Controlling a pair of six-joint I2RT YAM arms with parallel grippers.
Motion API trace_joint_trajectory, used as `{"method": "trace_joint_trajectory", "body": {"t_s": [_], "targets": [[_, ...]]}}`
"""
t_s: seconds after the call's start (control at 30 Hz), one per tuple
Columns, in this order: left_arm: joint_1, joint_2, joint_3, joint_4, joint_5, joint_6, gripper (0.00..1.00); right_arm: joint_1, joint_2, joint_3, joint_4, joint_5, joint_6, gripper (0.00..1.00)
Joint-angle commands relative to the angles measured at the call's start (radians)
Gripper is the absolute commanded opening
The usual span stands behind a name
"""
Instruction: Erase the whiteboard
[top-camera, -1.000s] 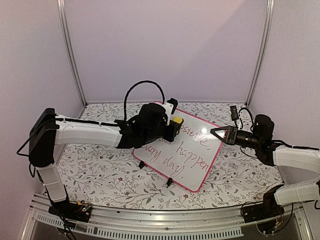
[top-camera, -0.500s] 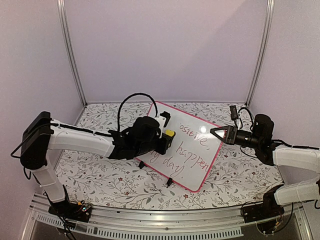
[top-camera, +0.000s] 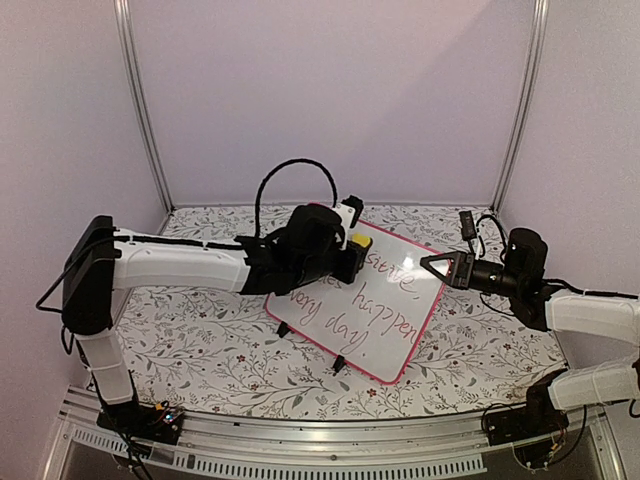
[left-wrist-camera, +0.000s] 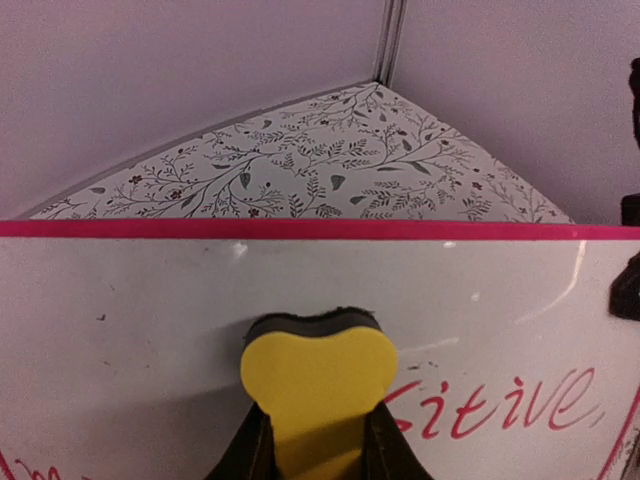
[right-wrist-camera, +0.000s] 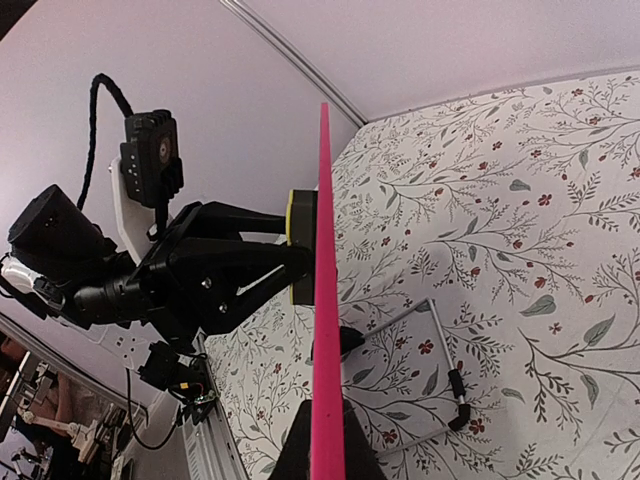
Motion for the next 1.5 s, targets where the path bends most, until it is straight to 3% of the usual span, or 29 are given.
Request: {"method": "trace_joint_trajectory", "body": {"t_s": [0.0, 0.63, 0.87, 1.2, 1.47], "targets": [[-0.014, 0.075, 0.062, -0.029, 0.037, 0.042, 0.00, 0.049, 0.010, -0.003, -0.037, -0.100, -0.059, 0.00], [0.020, -0.064, -0.221, 0.005, -0.063, -0.092, 0.00, 0.052, 0.015, -0.002, -0.037, -0.095, -0.061, 0.00], [0.018, -0.044, -0.177, 0.015, -0.020, -0.063, 0.00, 0.051, 0.017, -0.002, -0.037, -0.095, -0.061, 0.00], [-0.008, 0.060, 0.009, -0.003, 0.024, -0.008, 0.00, 0.052, 0.012, -0.006, -0.037, -0.093, -0.062, 0.00], [-0.012, 0.061, -0.007, 0.003, 0.028, -0.010, 0.00, 0.052, 0.018, -0.005, -0.035, -0.093, -0.061, 0.00]]}}
